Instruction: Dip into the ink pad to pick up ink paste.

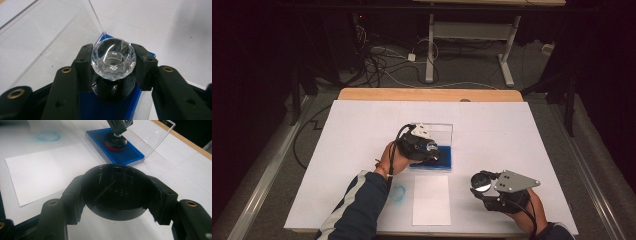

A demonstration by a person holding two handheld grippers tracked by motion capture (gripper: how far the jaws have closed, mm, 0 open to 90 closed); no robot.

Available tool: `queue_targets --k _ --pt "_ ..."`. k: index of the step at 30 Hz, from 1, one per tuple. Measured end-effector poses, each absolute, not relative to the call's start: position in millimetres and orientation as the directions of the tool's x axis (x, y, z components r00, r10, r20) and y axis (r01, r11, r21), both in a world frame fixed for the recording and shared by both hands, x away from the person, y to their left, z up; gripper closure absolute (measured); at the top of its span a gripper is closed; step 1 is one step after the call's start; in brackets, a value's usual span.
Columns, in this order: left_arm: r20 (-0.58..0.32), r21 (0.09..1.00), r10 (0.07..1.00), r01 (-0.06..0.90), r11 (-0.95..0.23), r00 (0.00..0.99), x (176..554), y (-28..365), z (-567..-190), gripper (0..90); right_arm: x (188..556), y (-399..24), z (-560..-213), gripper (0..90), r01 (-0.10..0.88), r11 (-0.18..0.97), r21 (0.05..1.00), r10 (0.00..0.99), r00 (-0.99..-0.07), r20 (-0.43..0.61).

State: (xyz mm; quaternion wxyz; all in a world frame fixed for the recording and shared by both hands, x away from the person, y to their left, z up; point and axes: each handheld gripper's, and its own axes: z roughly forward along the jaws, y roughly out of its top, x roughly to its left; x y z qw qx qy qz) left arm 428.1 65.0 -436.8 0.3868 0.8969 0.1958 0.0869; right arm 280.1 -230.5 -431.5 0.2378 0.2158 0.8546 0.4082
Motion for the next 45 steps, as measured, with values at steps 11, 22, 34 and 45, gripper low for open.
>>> queue_targets --k 11,22,34,45 --pt "-0.071 0.773 0.431 0.322 -0.546 0.900 429.6 72.6 -446.6 54.2 279.9 -229.9 -431.4 39.0 0.169 0.577 0.799 0.559 -0.795 -0.235" --pt "-0.025 0.752 0.431 0.301 -0.586 0.902 425.3 68.2 -443.7 54.3 278.9 -229.9 -431.0 38.9 0.168 0.575 0.800 0.560 -0.795 -0.235" --pt "-0.052 0.728 0.441 0.336 -0.597 0.896 427.5 66.8 -440.2 54.3 279.4 -233.3 -428.6 38.9 0.167 0.569 0.805 0.567 -0.789 -0.237" --pt "-0.058 0.702 0.440 0.350 -0.620 0.896 428.9 65.1 -436.6 54.4 280.4 -235.0 -427.2 38.9 0.167 0.564 0.808 0.572 -0.785 -0.238"
